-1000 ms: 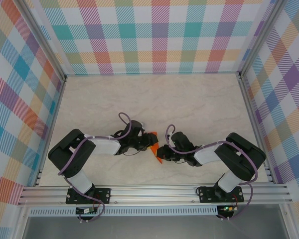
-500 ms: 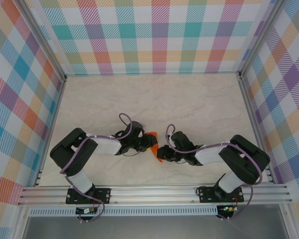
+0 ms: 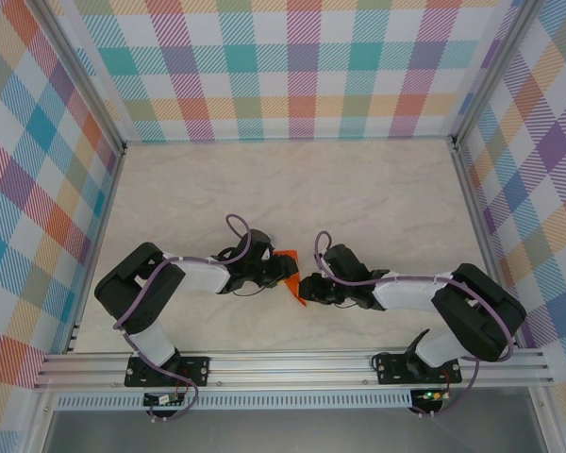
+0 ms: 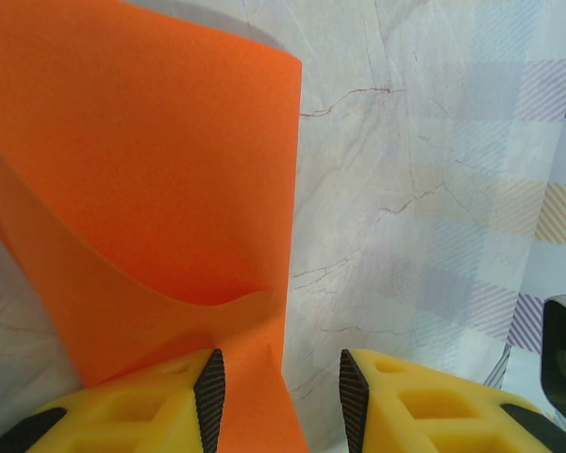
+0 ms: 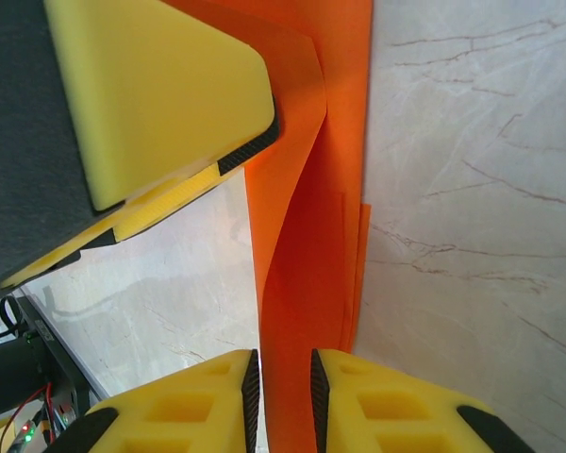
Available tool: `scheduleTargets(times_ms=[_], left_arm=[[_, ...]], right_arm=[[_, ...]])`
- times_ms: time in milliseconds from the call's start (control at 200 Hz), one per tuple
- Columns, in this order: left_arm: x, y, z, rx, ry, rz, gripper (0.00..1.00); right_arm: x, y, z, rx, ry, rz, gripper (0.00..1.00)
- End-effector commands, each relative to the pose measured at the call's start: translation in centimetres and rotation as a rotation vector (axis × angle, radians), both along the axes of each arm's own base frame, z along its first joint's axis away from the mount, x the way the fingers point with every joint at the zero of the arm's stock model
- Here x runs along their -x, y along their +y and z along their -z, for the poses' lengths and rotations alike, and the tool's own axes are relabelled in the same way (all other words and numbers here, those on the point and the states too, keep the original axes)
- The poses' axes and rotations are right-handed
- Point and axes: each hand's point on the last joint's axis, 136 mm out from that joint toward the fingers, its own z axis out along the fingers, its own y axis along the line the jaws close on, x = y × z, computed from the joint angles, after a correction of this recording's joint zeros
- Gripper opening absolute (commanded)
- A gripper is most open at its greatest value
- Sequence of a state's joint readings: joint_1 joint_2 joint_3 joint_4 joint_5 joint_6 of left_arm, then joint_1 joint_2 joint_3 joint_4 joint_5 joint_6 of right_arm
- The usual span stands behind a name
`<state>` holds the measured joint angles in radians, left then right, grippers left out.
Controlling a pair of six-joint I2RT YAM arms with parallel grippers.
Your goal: Fold a paper plane with a square sheet of paper (pick it up from the middle)
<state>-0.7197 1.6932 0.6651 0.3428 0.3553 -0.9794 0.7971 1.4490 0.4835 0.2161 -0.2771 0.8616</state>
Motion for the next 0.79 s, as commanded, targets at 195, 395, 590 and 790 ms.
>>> scheduleTargets(times_ms=[195,395,590,790], left_arm=[[0.4,0.1,0.8,-0.036,0.014,0.014,0.4],[0.2,0.0,0.3,-0.03,0.012,0.002,0.4],[0.0,-0.1,-0.1,-0.026,0.01,-0.003,0.4],[0.0,-0.2,0.1,-0.026,0.024,-0.006,0.4]], right_arm=[[0.7,0.7,-0.7,-0.006,-0.022,-0.113,0.11],[2.7,0.0,1.4,0.01,0.038,-0.182,0.05],[3.8,-0.3,2.2,-0.008,0.082,-0.187,0.05],[4.5,-0.5,2.6,0.0,0.112,-0.21,0.07]])
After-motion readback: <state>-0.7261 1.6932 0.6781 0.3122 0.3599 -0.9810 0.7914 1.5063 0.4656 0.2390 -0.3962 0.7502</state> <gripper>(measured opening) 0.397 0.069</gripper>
